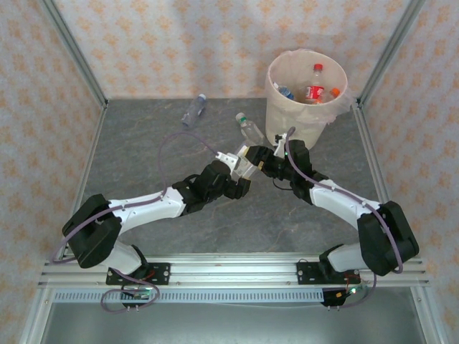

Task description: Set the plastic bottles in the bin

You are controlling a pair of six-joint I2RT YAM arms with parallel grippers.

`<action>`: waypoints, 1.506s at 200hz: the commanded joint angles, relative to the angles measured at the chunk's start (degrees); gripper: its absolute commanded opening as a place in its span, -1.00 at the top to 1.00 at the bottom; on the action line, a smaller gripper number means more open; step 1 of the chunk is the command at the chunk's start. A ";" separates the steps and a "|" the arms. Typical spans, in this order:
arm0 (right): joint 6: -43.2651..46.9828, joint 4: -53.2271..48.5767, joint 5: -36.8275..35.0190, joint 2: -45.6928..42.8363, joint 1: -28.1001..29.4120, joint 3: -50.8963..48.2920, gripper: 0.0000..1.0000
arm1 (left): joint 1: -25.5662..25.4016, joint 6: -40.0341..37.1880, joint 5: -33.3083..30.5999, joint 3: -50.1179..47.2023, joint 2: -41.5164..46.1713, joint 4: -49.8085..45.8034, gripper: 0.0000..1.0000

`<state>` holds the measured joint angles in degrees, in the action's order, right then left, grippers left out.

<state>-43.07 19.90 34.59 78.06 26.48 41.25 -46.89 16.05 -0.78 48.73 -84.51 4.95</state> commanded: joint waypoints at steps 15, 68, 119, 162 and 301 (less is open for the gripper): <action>2.62 -1.48 -3.32 -1.12 0.15 1.46 -0.11 | -0.22 -0.46 -0.11 2.36 0.12 1.42 -0.71; 10.35 -4.56 -10.84 -6.18 -0.02 3.04 0.01 | -0.11 -1.79 0.33 -1.53 5.67 4.01 -1.00; 18.87 -7.41 -16.75 -9.24 0.02 7.50 0.08 | 1.85 -0.07 -5.41 -8.45 17.57 6.57 -1.00; 25.93 -9.48 -19.49 -9.93 -0.10 14.03 0.08 | 3.26 6.13 -25.74 -14.32 27.87 2.83 -1.00; 35.43 -12.00 -25.93 5.56 -11.93 45.35 0.12 | 7.85 21.12 -38.90 -16.11 29.59 -12.64 -1.00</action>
<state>-10.74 8.40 12.71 80.75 16.67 81.49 -39.59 34.83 -36.51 33.21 -54.52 -5.39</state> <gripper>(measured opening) 0.554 0.995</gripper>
